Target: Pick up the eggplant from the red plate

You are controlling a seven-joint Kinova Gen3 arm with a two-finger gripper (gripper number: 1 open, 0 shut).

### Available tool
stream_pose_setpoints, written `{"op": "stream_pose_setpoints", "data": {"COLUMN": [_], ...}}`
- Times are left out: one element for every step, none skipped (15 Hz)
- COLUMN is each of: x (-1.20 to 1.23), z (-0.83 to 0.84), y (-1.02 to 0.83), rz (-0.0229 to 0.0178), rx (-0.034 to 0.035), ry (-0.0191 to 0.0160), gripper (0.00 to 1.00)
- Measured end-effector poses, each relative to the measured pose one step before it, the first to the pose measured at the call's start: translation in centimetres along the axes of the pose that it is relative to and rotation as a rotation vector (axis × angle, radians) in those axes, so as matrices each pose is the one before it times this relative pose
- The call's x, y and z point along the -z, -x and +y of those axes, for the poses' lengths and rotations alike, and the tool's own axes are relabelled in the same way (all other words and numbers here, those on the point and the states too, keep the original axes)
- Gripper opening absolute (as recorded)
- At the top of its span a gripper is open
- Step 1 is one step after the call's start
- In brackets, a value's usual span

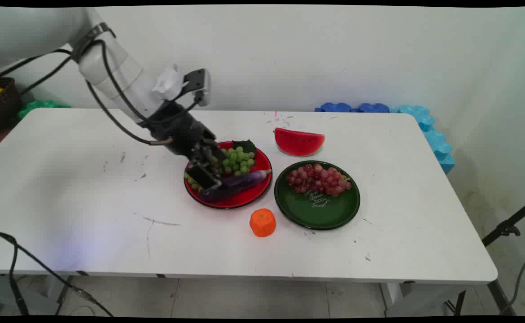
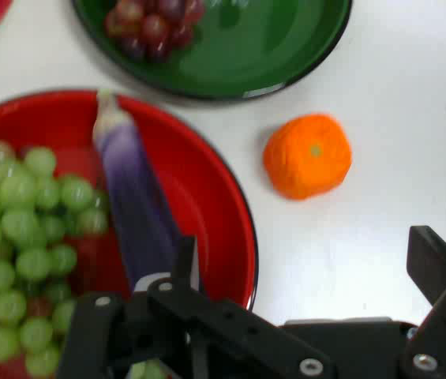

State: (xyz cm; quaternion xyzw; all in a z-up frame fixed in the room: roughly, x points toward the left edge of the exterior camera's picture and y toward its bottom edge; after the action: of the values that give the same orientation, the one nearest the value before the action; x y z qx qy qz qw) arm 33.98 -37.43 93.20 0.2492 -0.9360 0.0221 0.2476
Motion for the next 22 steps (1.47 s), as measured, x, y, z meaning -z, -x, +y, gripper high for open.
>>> {"op": "stream_pose_setpoints", "data": {"x": [0.073, -0.184, -0.378, -0.465, -0.681, -0.68, -0.459, -0.831, -0.685, -0.759, -0.589, -0.631, -0.475, -0.563, -0.379, -0.411, -0.371, -0.294, -0.326, -0.318, -0.264, -0.287], "z": [-0.268, -0.346, -0.394, -0.376, -0.455, -0.422, -0.266, -0.467, -0.346, -0.345, -0.245, -0.237, -0.156, -0.157, -0.092, -0.099, -0.125, -0.104, -0.125, -0.128, -0.119, -0.122], "y": [0.539, 0.596, 0.498, 0.377, 0.325, 0.183, 0.096, 0.054, 0.022, -0.051, -0.064, -0.089, -0.021, 0.002, 0.013, 0.008, 0.006, -0.009, -0.001, -0.041, -0.042, -0.046], "rz": [-0.01355, -0.01565, -0.01198, -0.00927, -0.00768, -0.00507, -0.00335, -0.00336, -0.00213, -0.00021, 0.00103, 0.00115, 0.00083, 0.00226, 0.00195, 0.00187, 0.00198, 0.00176, 0.00174, 0.00212, 0.00132, 0.00121], "rx": [0.01513, 0.02077, 0.02098, 0.01729, 0.01802, 0.01409, 0.00855, 0.01453, 0.01103, 0.01024, 0.00674, 0.00619, 0.00481, 0.00263, 0.00058, 0.00011, -0.00019, -0.00041, 0.00014, 0.00025, 0.00049, 0.00033], "ry": [-0.00524, -0.00518, -0.00683, -0.00448, -0.00417, -0.00359, -0.00213, -0.00318, -0.00197, -0.00116, -0.00051, 0.00014, 0.00064, 0.0013, 0.00127, 0.00197, 0.00104, 0.00076, 0.00073, 0.00072, 0.00047, 0.0003], "gripper": [1.0, 1.0, 1.0, 1.0, 1.0, 1.0, 1.0, 1.0, 1.0, 1.0, 1.0, 1.0, 1.0, 1.0, 1.0, 1.0, 1.0, 1.0, 1.0, 1.0, 1.0, 1.0]}}
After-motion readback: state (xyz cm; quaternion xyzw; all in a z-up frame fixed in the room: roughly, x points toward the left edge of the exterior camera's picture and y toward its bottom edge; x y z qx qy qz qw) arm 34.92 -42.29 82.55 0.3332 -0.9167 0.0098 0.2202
